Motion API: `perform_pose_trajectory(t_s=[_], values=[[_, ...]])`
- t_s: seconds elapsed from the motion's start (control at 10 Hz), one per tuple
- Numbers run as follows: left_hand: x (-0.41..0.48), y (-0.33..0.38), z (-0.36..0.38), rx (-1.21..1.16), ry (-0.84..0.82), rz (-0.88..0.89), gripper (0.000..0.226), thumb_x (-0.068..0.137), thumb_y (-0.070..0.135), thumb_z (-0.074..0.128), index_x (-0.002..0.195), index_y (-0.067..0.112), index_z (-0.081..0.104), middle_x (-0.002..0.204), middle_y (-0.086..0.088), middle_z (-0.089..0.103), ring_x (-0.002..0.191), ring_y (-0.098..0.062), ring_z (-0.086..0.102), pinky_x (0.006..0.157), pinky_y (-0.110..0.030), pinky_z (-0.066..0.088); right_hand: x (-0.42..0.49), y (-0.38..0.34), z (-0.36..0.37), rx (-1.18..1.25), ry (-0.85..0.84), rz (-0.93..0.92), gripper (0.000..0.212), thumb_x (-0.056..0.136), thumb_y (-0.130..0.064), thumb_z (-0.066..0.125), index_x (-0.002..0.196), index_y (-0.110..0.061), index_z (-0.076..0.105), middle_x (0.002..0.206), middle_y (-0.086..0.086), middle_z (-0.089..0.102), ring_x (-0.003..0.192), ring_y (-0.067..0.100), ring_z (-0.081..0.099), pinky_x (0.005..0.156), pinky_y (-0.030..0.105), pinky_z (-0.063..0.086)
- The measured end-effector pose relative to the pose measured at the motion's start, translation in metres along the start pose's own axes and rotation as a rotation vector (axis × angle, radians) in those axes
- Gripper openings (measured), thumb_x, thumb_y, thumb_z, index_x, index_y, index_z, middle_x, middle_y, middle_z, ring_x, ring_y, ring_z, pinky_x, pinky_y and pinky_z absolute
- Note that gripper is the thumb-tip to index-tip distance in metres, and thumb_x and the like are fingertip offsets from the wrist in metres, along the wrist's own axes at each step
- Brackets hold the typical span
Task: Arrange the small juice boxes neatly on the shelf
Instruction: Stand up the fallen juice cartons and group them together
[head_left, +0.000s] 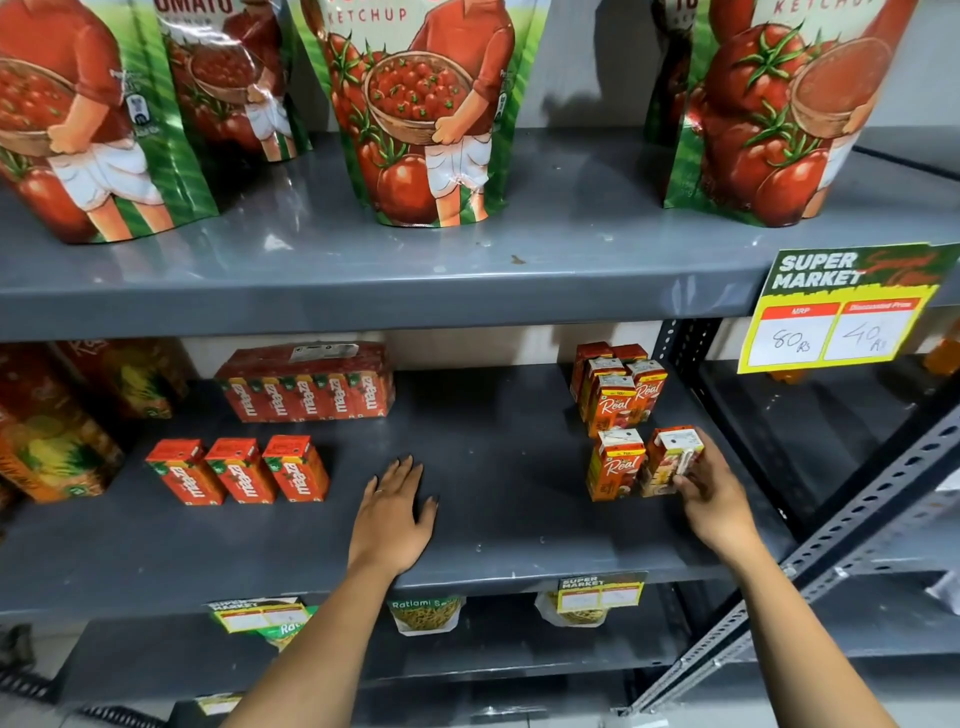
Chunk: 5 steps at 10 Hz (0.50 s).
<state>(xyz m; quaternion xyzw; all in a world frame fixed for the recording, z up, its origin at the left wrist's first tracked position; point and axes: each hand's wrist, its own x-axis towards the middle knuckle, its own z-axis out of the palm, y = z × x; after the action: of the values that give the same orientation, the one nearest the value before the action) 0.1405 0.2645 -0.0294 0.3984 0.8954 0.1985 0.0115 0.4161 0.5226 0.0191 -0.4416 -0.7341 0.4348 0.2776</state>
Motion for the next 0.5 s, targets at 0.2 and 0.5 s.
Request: perform_pose_trajectory(t_s=[0.2, 0.5], values=[[-0.001, 0.002, -0.002, -0.009, -0.001, 0.001, 0.056, 0.096, 0.039, 0.041, 0.147, 0.017, 0.032, 0.158, -0.001, 0.025, 0.146, -0.015, 0.016, 0.121, -0.035, 0.008, -0.001, -0.007, 0.001, -0.047, 0.153, -0.014, 0.06, 0.071, -0.01, 0.081, 0.123, -0.015, 0.051, 0.1, 0.002, 0.064, 0.096, 0.023, 0.063, 0.088, 0.035, 0.048], [0.0, 0.002, -0.003, 0.003, -0.014, -0.002, 0.056, 0.096, 0.04, 0.04, 0.147, 0.017, 0.03, 0.158, 0.0, 0.023, 0.146, -0.015, 0.014, 0.121, -0.036, 0.008, 0.013, 0.012, -0.008, 0.023, -0.126, 0.016, 0.069, 0.084, 0.006, 0.062, 0.139, -0.027, 0.038, 0.129, 0.002, 0.057, 0.123, 0.021, 0.052, 0.105, 0.039, 0.039]])
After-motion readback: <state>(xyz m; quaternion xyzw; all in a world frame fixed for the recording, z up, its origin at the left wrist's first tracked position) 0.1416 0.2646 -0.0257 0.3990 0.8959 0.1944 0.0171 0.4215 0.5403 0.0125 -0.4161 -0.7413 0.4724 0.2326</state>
